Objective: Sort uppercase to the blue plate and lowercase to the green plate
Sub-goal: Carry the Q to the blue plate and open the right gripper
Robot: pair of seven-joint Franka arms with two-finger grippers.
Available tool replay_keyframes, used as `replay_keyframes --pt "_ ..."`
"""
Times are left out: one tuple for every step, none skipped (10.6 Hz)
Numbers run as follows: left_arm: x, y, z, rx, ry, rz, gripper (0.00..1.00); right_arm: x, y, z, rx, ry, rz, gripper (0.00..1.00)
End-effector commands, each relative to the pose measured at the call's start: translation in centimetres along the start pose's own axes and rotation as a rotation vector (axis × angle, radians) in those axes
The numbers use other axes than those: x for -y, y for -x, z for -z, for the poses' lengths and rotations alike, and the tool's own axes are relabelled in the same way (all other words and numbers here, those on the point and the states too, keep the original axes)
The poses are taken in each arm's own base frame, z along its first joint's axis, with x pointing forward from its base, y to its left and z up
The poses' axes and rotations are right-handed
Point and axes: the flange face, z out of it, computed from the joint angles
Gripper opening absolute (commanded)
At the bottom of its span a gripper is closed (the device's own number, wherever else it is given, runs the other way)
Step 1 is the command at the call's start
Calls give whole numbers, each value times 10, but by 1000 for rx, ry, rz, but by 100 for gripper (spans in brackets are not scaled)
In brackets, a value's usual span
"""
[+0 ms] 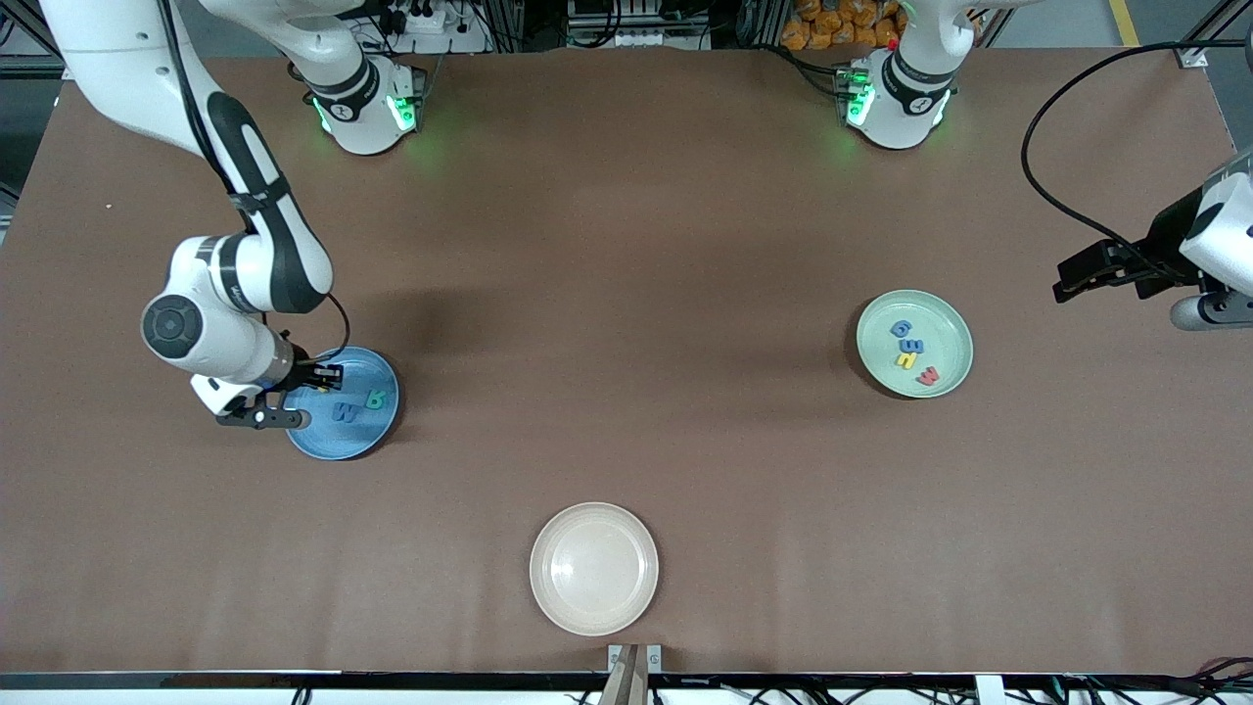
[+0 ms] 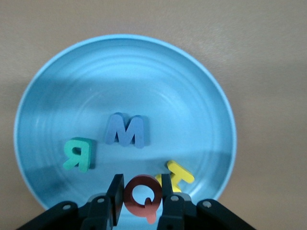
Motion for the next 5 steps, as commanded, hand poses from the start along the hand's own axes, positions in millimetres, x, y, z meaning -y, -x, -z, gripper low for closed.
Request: replay_keyframes --pt "-9 27 -2 -37 -28 -40 100 11 1 4 -7 -57 -42 22" --pt "-9 27 1 -40 -40 -42 100 21 1 11 -8 -96 -62 38" --pt "-10 28 3 -33 -45 -39 100 23 -2 19 -22 -106 -65 68" --pt "-9 29 4 -33 -45 -35 100 29 -2 28 -32 -112 -53 85" --pt "-7 32 9 -43 -56 -36 100 29 -3 45 -48 -117 -49 93"
